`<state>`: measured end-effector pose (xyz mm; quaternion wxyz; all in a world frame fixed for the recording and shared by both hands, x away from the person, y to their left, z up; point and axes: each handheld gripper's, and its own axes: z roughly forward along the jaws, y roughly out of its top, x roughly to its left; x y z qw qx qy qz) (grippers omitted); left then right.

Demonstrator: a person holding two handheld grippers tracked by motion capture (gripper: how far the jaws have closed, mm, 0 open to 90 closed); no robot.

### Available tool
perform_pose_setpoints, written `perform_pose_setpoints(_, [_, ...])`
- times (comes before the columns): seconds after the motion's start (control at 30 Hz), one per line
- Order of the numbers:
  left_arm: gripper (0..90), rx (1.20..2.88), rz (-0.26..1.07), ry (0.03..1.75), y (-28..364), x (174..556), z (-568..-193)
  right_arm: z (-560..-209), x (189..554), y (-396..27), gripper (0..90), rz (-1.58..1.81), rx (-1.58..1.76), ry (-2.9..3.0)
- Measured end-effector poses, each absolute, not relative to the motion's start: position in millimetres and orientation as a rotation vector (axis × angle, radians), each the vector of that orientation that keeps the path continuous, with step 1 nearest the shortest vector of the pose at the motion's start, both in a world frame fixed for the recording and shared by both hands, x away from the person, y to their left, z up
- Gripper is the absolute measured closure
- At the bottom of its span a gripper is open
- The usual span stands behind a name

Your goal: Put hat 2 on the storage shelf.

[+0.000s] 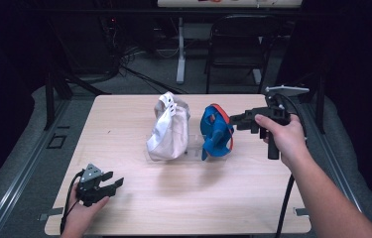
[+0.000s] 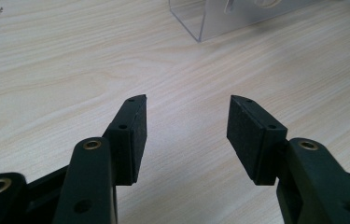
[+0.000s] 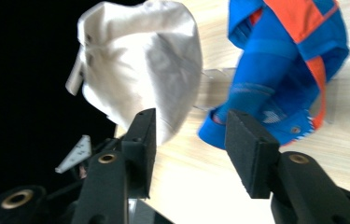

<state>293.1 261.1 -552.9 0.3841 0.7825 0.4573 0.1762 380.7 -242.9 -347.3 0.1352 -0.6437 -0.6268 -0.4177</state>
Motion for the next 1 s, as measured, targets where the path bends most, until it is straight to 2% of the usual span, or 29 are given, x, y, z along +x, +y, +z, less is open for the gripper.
perform_pose_setpoints(0.23, [47.9,1.99,0.448,1.168,260.9,293.5,-553.9,-382.7,352.5,-243.9,44.7,-1.266,-1.887,-1.956])
perform_pose_setpoints(0.47, [47.3,1.989,0.449,1.169,260.4,293.4,-554.6,-409.7,334.6,-246.4,40.8,-1.296,-1.93,-2.079])
perform_pose_setpoints(0.7, [46.5,1.989,0.452,1.17,260.1,293.7,-555.9,-436.1,314.1,-243.2,39.7,-1.327,-1.995,-2.238])
perform_pose_setpoints(1.0, [45.8,1.995,0.455,1.163,258.7,293.5,-557.4,-492.0,283.0,-232.4,39.7,-1.353,-2.072,-2.28])
